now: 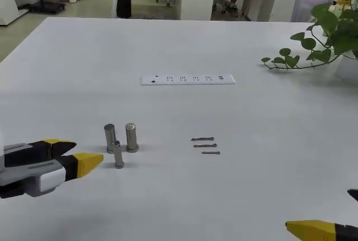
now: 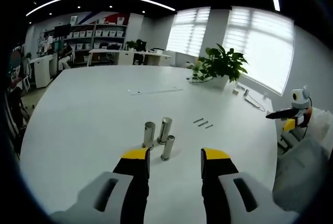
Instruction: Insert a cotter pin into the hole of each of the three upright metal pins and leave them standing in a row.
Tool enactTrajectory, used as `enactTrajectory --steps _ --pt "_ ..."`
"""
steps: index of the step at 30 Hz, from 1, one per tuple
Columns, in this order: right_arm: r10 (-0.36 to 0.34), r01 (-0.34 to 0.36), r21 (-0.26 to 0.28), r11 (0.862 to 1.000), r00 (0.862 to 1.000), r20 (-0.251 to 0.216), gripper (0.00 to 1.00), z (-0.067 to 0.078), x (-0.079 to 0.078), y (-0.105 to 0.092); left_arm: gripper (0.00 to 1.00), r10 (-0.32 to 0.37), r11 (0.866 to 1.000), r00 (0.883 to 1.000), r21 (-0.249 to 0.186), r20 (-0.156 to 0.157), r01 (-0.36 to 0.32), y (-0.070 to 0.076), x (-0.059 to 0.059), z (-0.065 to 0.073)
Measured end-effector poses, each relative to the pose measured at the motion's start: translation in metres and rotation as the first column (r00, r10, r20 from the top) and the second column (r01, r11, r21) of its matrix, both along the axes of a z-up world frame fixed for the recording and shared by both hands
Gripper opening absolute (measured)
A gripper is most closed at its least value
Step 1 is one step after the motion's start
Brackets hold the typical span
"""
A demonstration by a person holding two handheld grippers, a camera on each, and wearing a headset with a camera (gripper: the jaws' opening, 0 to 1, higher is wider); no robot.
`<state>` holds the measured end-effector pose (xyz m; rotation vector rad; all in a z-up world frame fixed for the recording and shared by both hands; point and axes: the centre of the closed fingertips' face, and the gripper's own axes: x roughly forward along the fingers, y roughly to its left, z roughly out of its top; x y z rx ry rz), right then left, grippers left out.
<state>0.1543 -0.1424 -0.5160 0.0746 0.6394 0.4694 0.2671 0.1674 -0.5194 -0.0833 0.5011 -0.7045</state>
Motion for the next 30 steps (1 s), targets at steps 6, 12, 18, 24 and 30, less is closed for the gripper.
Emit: enactTrajectory --steps 6,12,18,24,30 --pt "-0.003 0.003 -0.006 1.0 1.0 -0.004 0.95 -0.001 -0.002 -0.003 0.3 -0.014 1.0 1.0 0.017 0.003 0.014 -0.008 0.008 -0.009" --pt "-0.011 0.011 -0.008 1.0 1.0 -0.006 0.95 0.0 -0.003 -0.007 0.28 -0.023 0.999 1.0 0.039 0.003 0.023 -0.017 0.013 -0.018" --pt "-0.012 0.012 -0.002 1.0 1.0 -0.005 0.95 0.0 -0.004 -0.005 0.27 -0.037 0.997 0.999 0.069 -0.004 0.037 -0.027 0.018 -0.031" --pt "-0.002 0.002 0.0 1.0 1.0 -0.017 0.95 -0.003 -0.005 0.0 0.29 -0.033 0.994 0.999 0.101 -0.014 0.034 -0.035 0.021 -0.039" --pt "0.009 -0.009 0.001 1.0 1.0 -0.015 0.94 -0.002 -0.003 0.004 0.28 0.0 0.995 1.0 0.097 -0.007 0.0 -0.038 0.031 -0.042"
